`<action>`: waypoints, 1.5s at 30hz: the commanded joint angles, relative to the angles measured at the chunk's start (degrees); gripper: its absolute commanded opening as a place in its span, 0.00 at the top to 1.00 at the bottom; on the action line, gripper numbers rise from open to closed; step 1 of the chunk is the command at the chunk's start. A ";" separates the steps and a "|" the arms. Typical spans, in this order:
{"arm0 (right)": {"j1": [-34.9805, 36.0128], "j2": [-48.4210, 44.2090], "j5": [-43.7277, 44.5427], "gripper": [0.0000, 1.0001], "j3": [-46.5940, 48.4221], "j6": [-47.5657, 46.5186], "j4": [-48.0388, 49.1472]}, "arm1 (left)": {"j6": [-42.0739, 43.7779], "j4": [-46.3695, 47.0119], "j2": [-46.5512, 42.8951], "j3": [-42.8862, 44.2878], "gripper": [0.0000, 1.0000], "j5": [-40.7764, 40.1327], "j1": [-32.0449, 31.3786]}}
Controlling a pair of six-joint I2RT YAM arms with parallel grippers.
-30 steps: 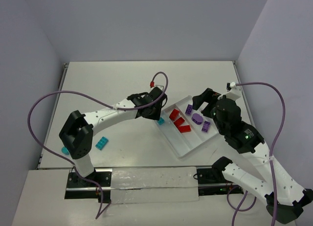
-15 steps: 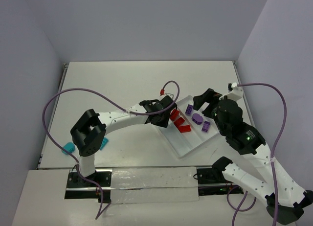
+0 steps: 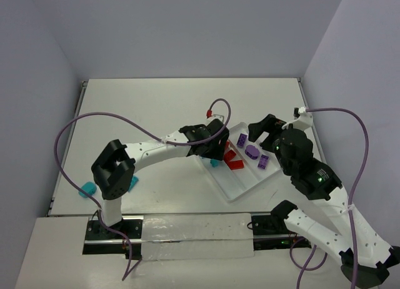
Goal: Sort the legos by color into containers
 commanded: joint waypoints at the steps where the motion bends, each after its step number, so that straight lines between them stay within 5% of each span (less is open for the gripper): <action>1: -0.14 -2.19 0.95 0.07 -0.53 -0.15 0.83 | -2.81 -0.39 -4.67 1.34 0.23 -2.85 -0.32; 15: -0.14 3.87 -6.65 0.06 1.56 -1.29 0.72 | -7.73 -5.46 -15.12 -8.51 0.22 -3.73 5.80; 27: 0.45 13.98 -13.95 0.06 3.14 -2.28 4.80 | -8.79 -10.12 -26.84 -20.38 0.10 -4.99 15.95; 39: 2.33 18.76 -16.34 0.05 1.83 -2.74 8.54 | -27.29 -20.36 -32.54 -29.89 0.14 -12.83 24.44; 45: 2.96 19.71 -16.17 0.04 2.03 -2.52 9.08 | -32.29 -18.75 -35.00 -36.59 0.06 -11.06 28.97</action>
